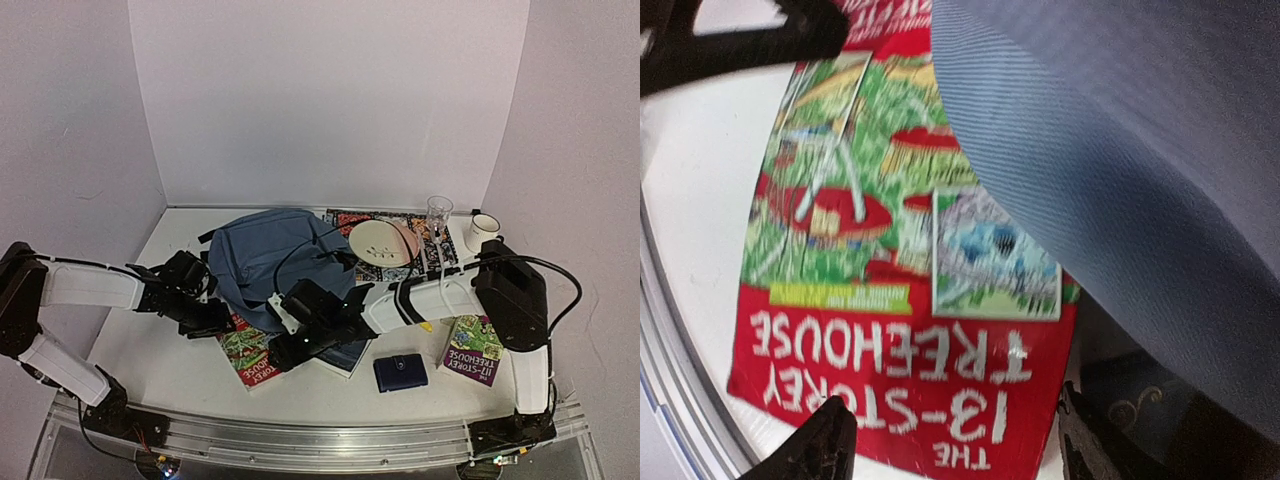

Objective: Pack the student bag
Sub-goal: Adjust the book at the center of the board.

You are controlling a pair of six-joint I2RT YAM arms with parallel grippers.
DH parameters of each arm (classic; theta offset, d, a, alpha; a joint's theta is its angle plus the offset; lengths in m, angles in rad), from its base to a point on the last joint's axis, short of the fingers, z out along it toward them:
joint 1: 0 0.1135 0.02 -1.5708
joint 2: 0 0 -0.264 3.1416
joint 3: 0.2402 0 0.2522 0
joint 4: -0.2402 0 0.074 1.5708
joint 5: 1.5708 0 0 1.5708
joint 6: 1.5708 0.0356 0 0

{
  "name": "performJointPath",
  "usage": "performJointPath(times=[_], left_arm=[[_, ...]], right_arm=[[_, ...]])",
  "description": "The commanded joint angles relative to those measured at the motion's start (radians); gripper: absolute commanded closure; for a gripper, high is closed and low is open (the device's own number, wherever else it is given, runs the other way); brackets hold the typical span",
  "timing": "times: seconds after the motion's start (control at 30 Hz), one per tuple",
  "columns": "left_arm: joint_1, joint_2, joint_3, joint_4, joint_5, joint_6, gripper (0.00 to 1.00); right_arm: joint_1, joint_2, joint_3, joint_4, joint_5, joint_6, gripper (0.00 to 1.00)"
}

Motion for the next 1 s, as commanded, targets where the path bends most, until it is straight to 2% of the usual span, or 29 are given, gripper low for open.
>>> performJointPath(times=[0.0,0.2,0.63,0.8,0.97], left_arm=[[-0.076,0.007,-0.073,-0.195,0.12,-0.093,0.44],[-0.085,-0.073,-0.041,-0.205,0.073,-0.16,0.39],[-0.083,-0.209,-0.043,-0.299,-0.007,-0.275,0.36],[-0.084,-0.169,-0.033,-0.214,0.041,-0.29,0.39],[-0.084,-0.093,-0.041,-0.112,0.079,-0.285,0.49]], right_arm=[[-0.002,-0.062,-0.019,-0.05,0.047,0.033,0.31],[-0.009,-0.041,0.002,-0.084,0.066,0.035,0.28],[-0.015,0.047,0.064,-0.113,0.023,0.003,0.23],[-0.015,0.077,0.087,-0.115,-0.029,-0.001,0.23],[-0.016,0.111,0.112,-0.114,-0.055,-0.006,0.22]])
